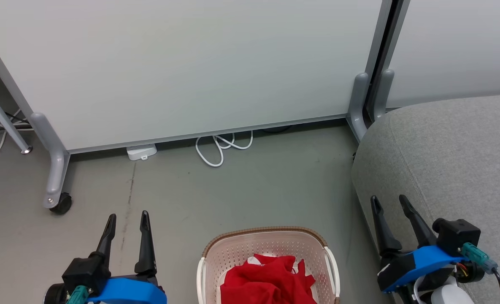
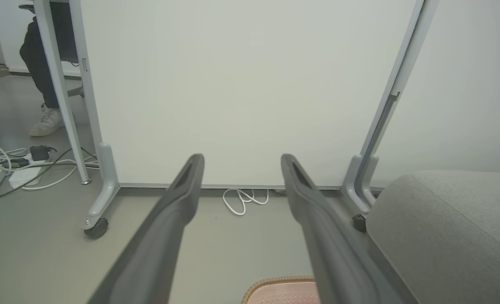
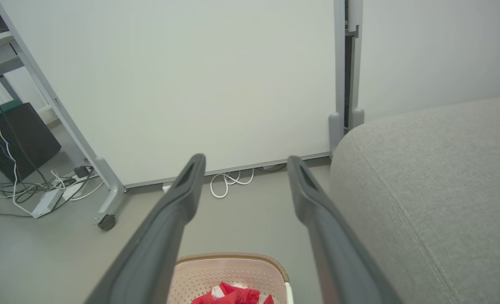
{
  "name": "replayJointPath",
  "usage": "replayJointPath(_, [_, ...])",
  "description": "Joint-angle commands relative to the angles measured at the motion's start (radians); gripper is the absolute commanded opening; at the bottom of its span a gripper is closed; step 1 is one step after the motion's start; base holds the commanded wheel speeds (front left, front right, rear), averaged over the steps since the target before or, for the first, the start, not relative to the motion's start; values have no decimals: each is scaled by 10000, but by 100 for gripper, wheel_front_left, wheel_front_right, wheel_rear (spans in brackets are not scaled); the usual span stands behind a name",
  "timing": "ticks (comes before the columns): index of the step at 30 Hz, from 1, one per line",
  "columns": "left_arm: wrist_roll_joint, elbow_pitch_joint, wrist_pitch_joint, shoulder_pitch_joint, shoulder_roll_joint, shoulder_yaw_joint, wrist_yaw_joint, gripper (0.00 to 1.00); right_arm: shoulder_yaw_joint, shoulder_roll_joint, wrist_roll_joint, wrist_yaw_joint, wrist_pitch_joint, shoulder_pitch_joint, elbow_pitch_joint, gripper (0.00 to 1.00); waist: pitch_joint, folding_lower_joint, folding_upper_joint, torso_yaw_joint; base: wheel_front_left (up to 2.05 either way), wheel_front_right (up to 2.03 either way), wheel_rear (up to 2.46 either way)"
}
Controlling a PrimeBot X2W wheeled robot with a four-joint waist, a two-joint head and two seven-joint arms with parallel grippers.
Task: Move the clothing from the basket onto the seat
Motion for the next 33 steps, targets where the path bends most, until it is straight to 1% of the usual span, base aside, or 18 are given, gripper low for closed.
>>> replayJointPath(1, [214,-11,-98,19,-5,-3,29,100,35,-76,-232,19,-94,-185,-17,100,0,0,0,-10,0,0,0])
replayJointPath(23, [1661,-22,-505,156,-96,-146,74,100,87,-86,-1877,23,-416,-233,14,100,46,0,0,-41,0,0,0])
replayJointPath(33, [1671,38,-520,128,-121,-62,8,100,113,-86,-1823,22,-438,-228,51,100,94,0,0,-19,0,0,0])
